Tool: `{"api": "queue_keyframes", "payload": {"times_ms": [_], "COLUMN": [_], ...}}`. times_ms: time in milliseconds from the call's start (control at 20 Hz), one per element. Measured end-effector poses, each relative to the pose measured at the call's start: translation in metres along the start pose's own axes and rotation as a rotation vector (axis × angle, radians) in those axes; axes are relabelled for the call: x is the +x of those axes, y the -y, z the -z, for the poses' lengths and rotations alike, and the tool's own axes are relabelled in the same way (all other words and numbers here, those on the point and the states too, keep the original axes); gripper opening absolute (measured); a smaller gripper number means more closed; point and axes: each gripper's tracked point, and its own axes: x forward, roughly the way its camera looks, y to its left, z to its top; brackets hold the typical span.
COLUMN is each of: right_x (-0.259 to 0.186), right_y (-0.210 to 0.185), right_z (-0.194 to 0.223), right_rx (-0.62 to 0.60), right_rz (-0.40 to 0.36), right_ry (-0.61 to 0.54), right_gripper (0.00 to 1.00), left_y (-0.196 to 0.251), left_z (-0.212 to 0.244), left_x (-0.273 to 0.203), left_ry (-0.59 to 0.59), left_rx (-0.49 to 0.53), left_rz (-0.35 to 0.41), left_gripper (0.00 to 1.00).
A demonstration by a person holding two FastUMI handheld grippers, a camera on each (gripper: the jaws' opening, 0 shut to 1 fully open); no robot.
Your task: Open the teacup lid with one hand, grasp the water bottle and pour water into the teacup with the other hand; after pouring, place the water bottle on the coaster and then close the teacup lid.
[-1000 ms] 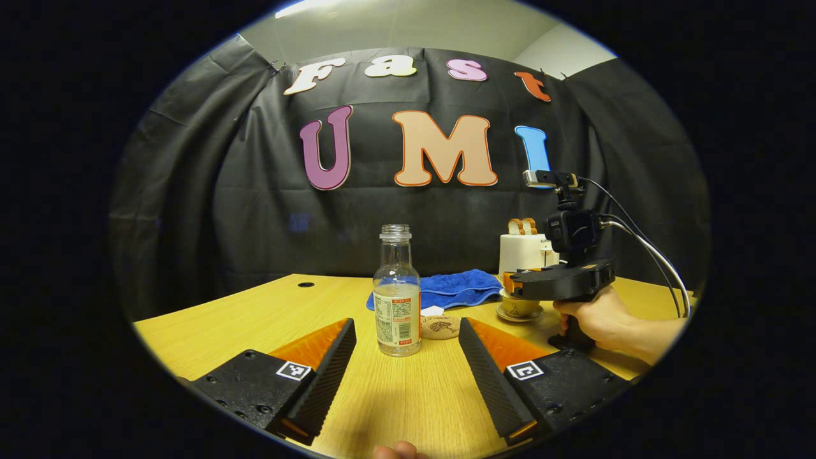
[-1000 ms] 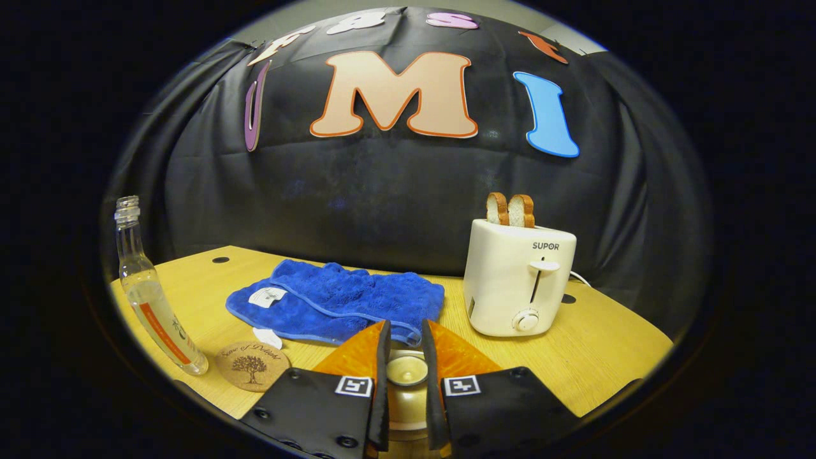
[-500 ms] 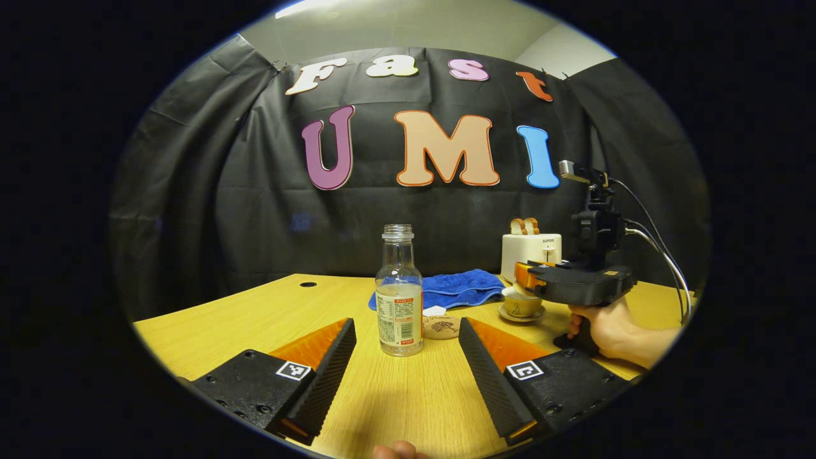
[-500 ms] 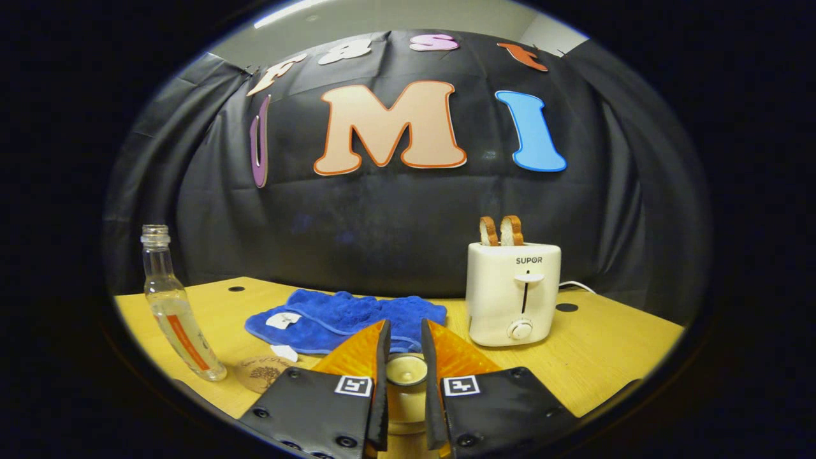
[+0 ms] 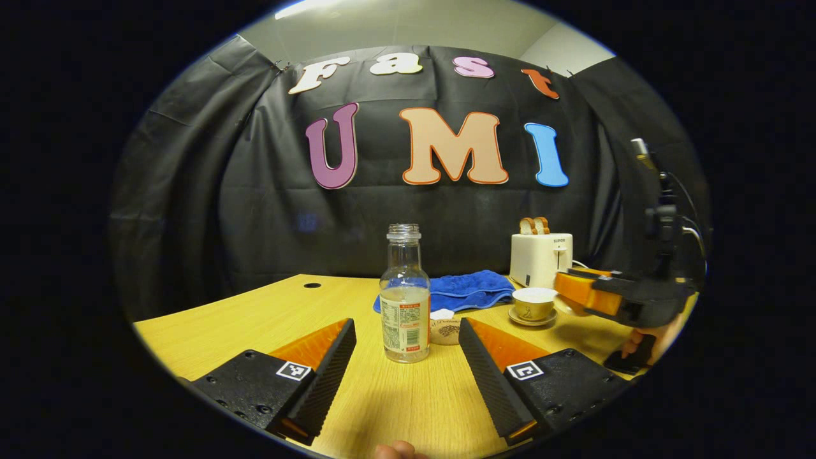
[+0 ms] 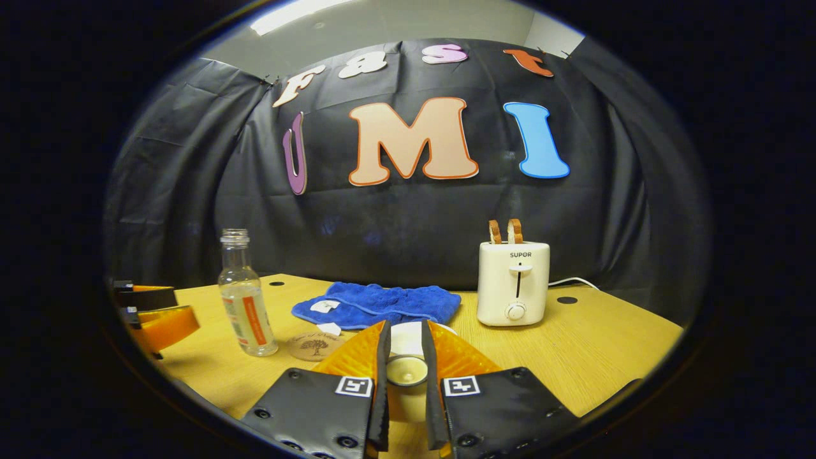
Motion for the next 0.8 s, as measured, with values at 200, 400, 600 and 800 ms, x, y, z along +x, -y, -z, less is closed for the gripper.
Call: {"api": "queue_keyframes", "payload": {"times_ms": [200,400,600,800], "right_x": [-0.036,-0.052,-0.053,-0.052], "right_y": [0.005,0.007,0.005,0.005], "right_z": [-0.002,-0.002,-0.002,-0.002], "right_rx": [0.0,0.0,0.0,0.0], "right_rz": [0.012,0.011,0.012,0.012], "right_ry": [0.005,0.005,0.005,0.005], "right_gripper": [0.27,0.27,0.26,0.26], "left_y": [-0.003,-0.004,-0.002,-0.004], "left_z": [0.001,0.001,0.001,0.002], "left_x": [0.027,0.055,0.079,0.1], "left_ry": [0.0,0.001,-0.001,0.0], "left_rx": [0.001,0.004,0.004,0.005], "left_rz": [-0.001,0.009,0.015,0.003], "left_gripper": [0.95,0.95,0.94,0.94]}}
